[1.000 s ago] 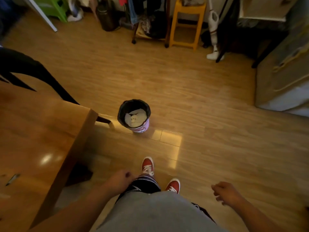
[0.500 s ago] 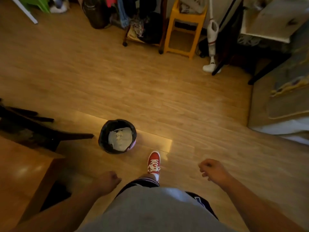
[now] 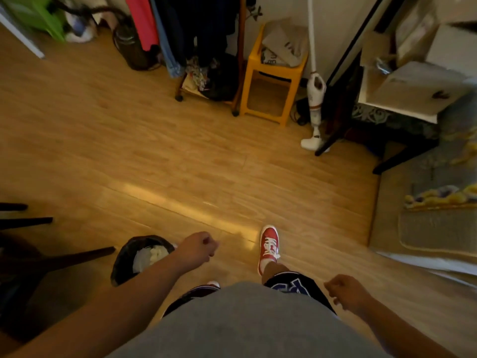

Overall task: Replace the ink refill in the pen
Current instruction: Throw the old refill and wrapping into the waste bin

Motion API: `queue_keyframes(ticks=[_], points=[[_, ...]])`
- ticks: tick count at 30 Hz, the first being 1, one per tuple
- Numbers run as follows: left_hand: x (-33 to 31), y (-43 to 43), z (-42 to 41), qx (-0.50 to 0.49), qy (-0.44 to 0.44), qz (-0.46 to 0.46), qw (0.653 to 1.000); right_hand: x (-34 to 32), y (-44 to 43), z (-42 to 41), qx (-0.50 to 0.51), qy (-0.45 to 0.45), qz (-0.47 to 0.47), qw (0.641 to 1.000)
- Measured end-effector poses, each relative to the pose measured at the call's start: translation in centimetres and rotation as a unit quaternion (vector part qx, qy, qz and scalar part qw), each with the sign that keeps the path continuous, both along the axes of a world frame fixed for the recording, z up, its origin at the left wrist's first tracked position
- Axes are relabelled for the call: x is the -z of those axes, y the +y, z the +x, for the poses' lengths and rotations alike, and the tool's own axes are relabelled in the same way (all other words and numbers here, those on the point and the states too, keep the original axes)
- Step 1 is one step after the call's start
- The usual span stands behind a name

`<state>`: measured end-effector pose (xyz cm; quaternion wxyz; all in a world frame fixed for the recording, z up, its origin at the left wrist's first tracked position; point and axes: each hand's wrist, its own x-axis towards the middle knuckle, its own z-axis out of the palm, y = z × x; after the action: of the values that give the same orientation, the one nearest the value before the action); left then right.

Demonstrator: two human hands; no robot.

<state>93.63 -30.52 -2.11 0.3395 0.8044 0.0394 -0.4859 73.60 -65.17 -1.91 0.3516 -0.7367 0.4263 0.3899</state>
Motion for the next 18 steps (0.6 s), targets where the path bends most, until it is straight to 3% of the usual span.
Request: queue_keyframes(ticks=[8,18], points=[[-1.4,-0.8,4.3,-0.137,-0.014,0.074,0.988,-1.1,-6.8,18.0,-0.161,0.0,0.014,0.987],[2.1,8.4,5.5,-0.326,0.082,0.123,0.934,0.1,5.5,45.2,-0.321,-0.037,0.067,0.944]])
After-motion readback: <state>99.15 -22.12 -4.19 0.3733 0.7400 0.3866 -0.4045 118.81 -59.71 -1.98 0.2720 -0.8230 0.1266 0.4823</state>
